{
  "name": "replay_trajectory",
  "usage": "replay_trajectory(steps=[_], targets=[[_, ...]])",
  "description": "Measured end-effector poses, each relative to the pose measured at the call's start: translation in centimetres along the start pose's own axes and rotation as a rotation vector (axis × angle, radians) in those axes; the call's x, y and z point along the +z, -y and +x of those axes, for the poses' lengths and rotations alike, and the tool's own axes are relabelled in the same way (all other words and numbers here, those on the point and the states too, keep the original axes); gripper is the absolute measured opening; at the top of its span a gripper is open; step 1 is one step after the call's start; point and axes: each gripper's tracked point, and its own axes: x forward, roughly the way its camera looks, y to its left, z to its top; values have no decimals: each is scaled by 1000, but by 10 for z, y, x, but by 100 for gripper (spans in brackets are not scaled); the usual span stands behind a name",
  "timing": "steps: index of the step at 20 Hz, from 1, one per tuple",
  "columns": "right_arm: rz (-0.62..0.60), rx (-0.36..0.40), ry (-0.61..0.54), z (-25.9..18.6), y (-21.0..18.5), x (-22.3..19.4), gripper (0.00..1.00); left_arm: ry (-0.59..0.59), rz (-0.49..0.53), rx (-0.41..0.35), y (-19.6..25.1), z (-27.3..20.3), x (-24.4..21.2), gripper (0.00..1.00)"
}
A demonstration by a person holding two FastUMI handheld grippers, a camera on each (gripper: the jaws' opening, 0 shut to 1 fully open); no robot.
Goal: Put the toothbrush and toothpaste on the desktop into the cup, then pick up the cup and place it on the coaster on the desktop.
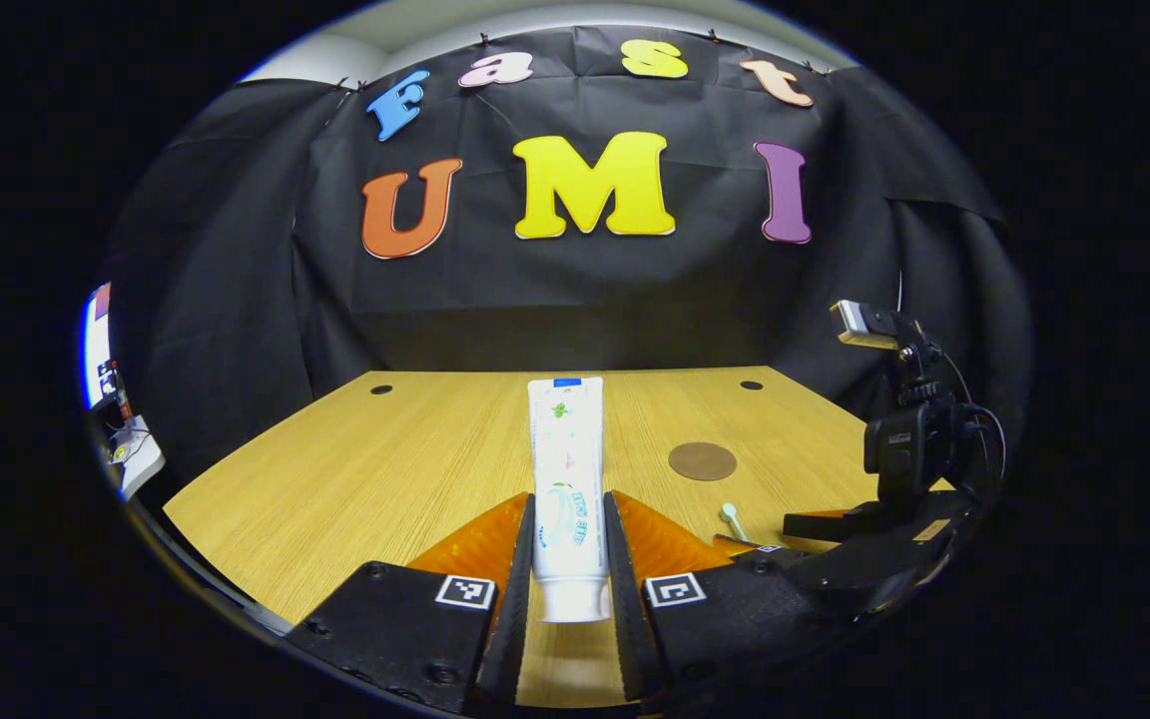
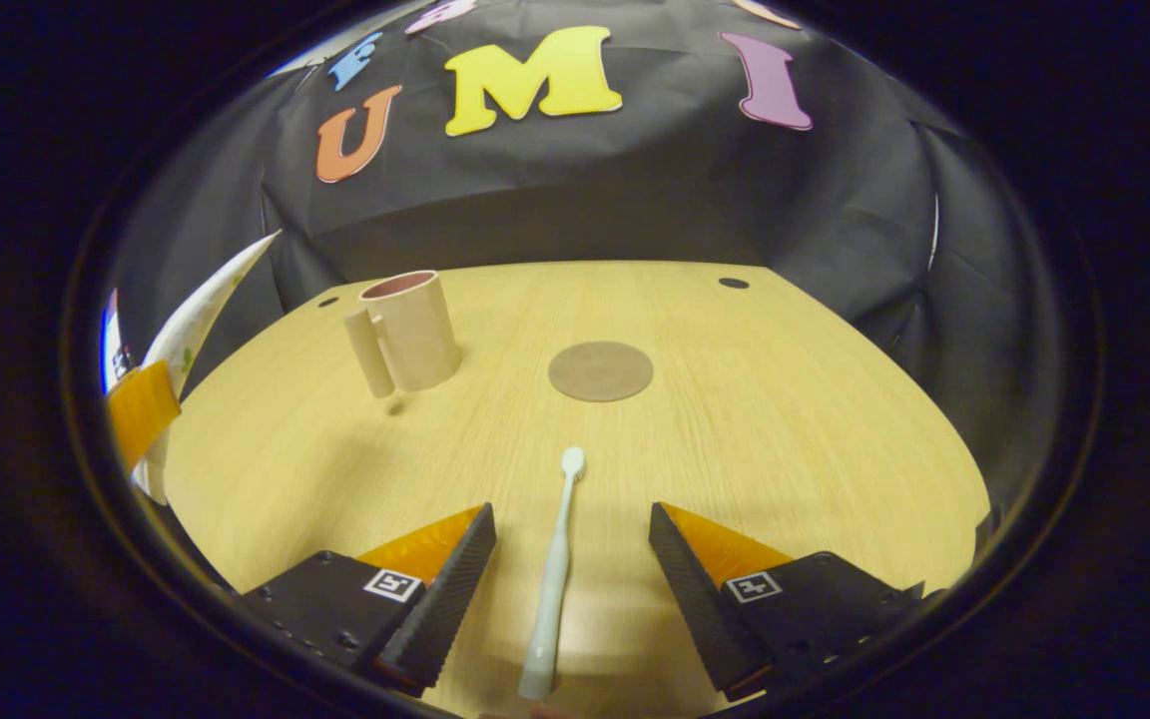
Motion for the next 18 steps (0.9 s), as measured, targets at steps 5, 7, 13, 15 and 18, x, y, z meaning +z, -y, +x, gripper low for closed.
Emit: replay_trajectory(steps=[5,7,13,15,18], targets=[[5,4,-40,4,0,-8,93,-16,-6,13,-3,1,-4,40],[-10,1,-20,7,4,-7,90,-28,-4,11,-1,4,-7,40],[43,58,-35,15,7,-3,11,-49,0,8,2,5,-13,44],[49,81,-35,16,8,-2,11,-47,4,6,3,5,-12,40],[58,85,-6,15,13,1,4,-50,8,2,6,5,-14,40]])
